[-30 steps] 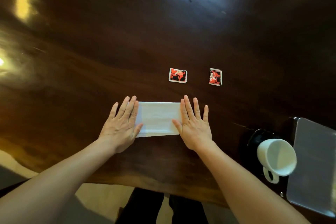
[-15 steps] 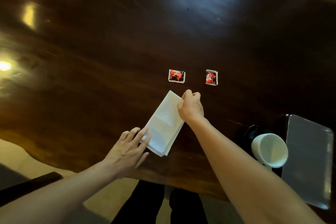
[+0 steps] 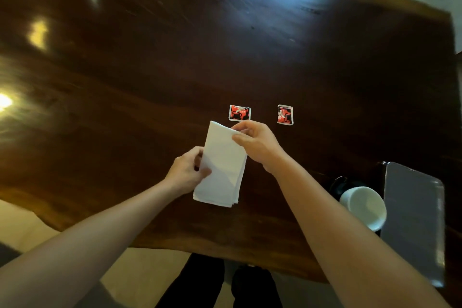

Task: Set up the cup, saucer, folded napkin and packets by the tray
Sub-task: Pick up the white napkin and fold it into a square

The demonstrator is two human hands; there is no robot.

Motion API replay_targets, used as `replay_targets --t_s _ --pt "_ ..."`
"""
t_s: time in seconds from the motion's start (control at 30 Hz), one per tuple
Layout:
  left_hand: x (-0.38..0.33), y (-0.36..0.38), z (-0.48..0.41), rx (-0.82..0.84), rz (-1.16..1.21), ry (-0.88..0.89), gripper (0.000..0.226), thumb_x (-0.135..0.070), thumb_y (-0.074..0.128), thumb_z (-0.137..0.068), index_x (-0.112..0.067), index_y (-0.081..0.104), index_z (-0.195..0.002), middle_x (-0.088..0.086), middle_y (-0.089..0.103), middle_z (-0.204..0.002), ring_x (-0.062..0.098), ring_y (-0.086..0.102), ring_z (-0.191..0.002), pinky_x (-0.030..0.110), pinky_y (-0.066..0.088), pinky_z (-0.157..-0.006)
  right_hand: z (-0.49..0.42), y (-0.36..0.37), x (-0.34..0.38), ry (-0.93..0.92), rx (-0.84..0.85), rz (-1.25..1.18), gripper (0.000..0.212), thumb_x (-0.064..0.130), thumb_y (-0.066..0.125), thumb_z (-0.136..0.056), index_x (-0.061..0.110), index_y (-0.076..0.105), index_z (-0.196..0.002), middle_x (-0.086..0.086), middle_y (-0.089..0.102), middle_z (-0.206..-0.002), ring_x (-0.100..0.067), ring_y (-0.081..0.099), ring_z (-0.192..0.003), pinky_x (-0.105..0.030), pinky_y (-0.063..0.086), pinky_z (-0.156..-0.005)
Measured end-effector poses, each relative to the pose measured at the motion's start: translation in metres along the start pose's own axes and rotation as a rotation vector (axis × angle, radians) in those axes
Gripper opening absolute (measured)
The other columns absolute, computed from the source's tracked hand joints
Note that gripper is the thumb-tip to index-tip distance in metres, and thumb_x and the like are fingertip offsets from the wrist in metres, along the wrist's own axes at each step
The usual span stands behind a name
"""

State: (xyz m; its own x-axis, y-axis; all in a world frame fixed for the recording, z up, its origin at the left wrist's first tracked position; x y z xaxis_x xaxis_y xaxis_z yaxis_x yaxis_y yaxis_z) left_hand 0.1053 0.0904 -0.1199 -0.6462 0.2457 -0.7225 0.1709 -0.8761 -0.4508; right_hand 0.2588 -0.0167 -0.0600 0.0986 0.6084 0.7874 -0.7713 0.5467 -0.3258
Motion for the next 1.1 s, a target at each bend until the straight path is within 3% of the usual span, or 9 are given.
replay_targets --t_s 0.07,0.17,0.33,0.47,0.53,0.67,0.87,1.0,1.1 --pt "-0.003 0.000 0.000 0.010 0.040 -0.010 0.039 -0.024 0.076 -0.086 -0.027 0.054 -0.119 -0.007 0.067 -0.106 0.017 0.067 -0.103 0.024 0.055 -0.071 -0.002 -0.002 -0.016 0.086 -0.031 -0.103 0.031 0.023 0.066 -0.094 0.026 0.060 -0.125 -0.002 0.065 -0.118 -0.015 0.063 -0.103 -0.029 0.054 -0.073" --pt "-0.005 0.007 0.009 0.066 0.267 -0.080 0.054 -0.021 0.079 -0.084 -0.032 0.047 -0.126 -0.002 0.070 -0.102 0.015 0.071 -0.095 0.032 0.060 -0.072 0.010 0.000 -0.057 0.286 -0.052 -0.256 0.072 0.021 0.074 -0.088 0.032 0.038 -0.149 -0.004 0.051 -0.138 -0.024 0.059 -0.116 -0.047 0.058 -0.088" --pt "-0.028 0.003 0.030 0.056 0.402 -0.011 0.067 -0.016 0.078 -0.085 -0.044 0.045 -0.137 0.005 0.071 -0.102 0.020 0.071 -0.096 0.036 0.060 -0.077 0.042 0.021 -0.092 0.415 0.089 -0.749 0.102 0.005 0.082 -0.077 0.050 0.027 -0.151 -0.003 0.045 -0.138 -0.033 0.067 -0.111 -0.055 0.058 -0.091" --pt "-0.055 -0.016 0.041 0.006 0.429 0.058 0.046 -0.013 0.077 -0.085 -0.041 0.065 -0.118 0.002 0.071 -0.104 0.023 0.067 -0.099 0.035 0.056 -0.078 0.068 0.026 -0.068 0.309 0.193 -0.795 0.067 -0.001 0.083 -0.073 0.038 0.068 -0.126 -0.007 0.055 -0.134 -0.032 0.062 -0.117 -0.047 0.058 -0.093" --pt "-0.070 -0.029 0.046 -0.035 0.436 0.090 0.038 -0.009 0.078 -0.083 -0.037 0.071 -0.108 0.001 0.072 -0.101 0.025 0.067 -0.097 0.035 0.056 -0.078 0.080 0.019 -0.053 0.246 0.193 -0.726 0.050 -0.001 0.083 -0.073 0.032 0.077 -0.111 -0.011 0.060 -0.129 -0.028 0.065 -0.114 -0.039 0.061 -0.087" --pt "-0.100 -0.042 0.060 -0.014 0.553 0.112 0.031 -0.006 0.081 -0.079 -0.027 0.077 -0.103 0.003 0.075 -0.102 0.027 0.070 -0.099 0.048 0.061 -0.083 0.099 -0.008 -0.025 0.102 0.046 -0.641 0.040 0.003 0.085 -0.074 0.031 0.080 -0.102 -0.007 0.066 -0.121 -0.024 0.069 -0.107 -0.035 0.061 -0.086" --pt "-0.155 -0.057 0.072 -0.005 0.409 0.253 0.033 -0.001 0.080 -0.079 -0.027 0.077 -0.100 0.001 0.073 -0.101 0.009 0.071 -0.091 0.025 0.061 -0.066 0.126 -0.063 0.005 -0.071 -0.240 -0.513 0.041 0.006 0.084 -0.076 0.034 0.076 -0.106 0.007 0.076 -0.099 -0.011 0.071 -0.098 -0.023 0.061 -0.074" --pt "-0.196 -0.062 0.084 -0.096 0.112 0.431 0.035 -0.006 0.085 -0.074 -0.022 0.076 -0.104 -0.002 0.075 -0.092 0.009 0.072 -0.081 0.025 0.061 -0.074 0.149 -0.100 0.029 -0.188 -0.408 -0.456 0.051 0.010 0.083 -0.079 0.030 0.067 -0.123 0.019 0.072 -0.102 -0.003 0.069 -0.096 -0.015 0.057 -0.065" --pt "-0.219 -0.065 0.089 -0.167 0.195 0.481 0.034 -0.008 0.086 -0.074 -0.019 0.077 -0.105 -0.001 0.076 -0.095 0.011 0.072 -0.087 0.029 0.062 -0.074 0.165 -0.122 0.037 -0.242 -0.479 -0.452 0.052 0.011 0.082 -0.081 0.028 0.065 -0.127 0.009 0.073 -0.114 -0.008 0.068 -0.106 -0.017 0.059 -0.071"
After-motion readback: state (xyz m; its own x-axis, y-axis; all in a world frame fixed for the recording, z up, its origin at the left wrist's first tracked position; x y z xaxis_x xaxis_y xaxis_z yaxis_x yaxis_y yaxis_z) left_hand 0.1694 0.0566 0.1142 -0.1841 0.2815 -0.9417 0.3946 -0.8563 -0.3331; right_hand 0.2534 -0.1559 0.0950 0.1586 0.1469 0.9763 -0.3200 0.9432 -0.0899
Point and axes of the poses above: each hand's wrist, its own z-axis away from the middle knuckle, its own y-axis out of the palm, x = y × z, the point moved 10 cm from there along -z, towards the middle knuckle
